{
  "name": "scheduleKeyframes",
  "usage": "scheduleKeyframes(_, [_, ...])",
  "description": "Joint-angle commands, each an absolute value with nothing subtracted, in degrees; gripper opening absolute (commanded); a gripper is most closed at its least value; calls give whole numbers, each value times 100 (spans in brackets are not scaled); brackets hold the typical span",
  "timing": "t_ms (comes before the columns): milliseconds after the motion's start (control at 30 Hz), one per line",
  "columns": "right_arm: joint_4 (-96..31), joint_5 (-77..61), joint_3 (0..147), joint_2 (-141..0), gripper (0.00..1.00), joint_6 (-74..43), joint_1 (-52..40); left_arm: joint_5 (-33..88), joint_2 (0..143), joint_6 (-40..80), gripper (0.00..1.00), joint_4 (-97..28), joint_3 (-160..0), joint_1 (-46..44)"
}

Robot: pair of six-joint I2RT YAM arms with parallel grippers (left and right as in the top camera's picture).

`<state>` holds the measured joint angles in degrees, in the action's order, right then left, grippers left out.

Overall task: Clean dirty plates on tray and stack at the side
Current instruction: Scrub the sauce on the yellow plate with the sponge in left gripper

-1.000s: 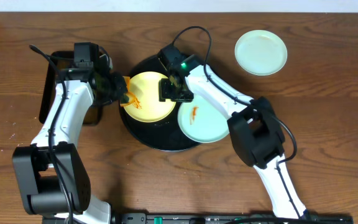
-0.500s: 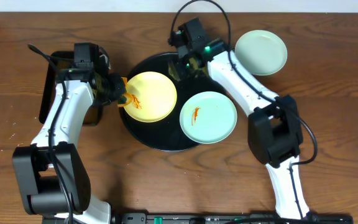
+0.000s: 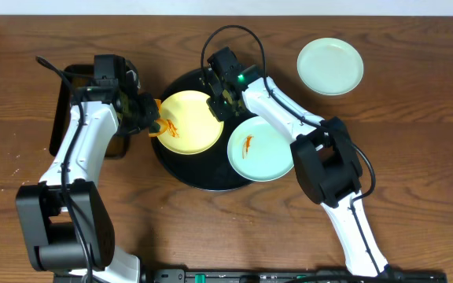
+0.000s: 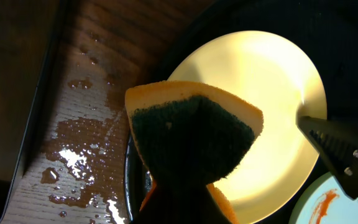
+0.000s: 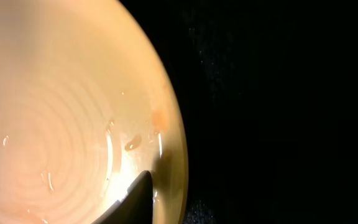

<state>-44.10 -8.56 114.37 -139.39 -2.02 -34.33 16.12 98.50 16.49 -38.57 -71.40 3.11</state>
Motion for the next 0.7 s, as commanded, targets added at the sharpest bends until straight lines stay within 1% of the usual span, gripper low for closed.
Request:
scheduleKeyframes(0, [-4453, -777, 11472, -13911, 8, -165, -3476, 1559, 9793, 1662, 7, -3854, -7234, 311])
scheduleKeyframes(33, [-4453, -777, 11472, -13911, 3, -169, -3476, 1605, 9793, 1678, 7, -3857, -7234, 307])
scheduleKeyframes(67, [-4456, -775, 11472, -13911, 1, -215, -3476, 1608, 9793, 1756, 7, -3859, -7234, 292])
scheduleKeyframes(233, [-4499, -775, 11472, -13911, 1, -582, -3479, 1601, 9800, 1988, 7, -3854, -7234, 40])
scheduleKeyframes(433, [-4807, -775, 11472, -13911, 1, -1649, -3496, 1308, 10009, 2919, 7, -3487, -7185, -580])
scheduleKeyframes(533, [-4930, -775, 11472, -13911, 1, -2213, -3496, 1269, 10239, 3076, 8, -3218, -7175, -854])
scheduleKeyframes(600, [-4958, -773, 11472, -13911, 1, -2561, -3492, 928, 10390, 3159, 7, -3183, -7175, -974])
scheduleKeyframes(667, [-5002, -764, 11472, -13911, 1, -2838, -3492, 766, 10543, 3553, 8, -3179, -7175, -1035])
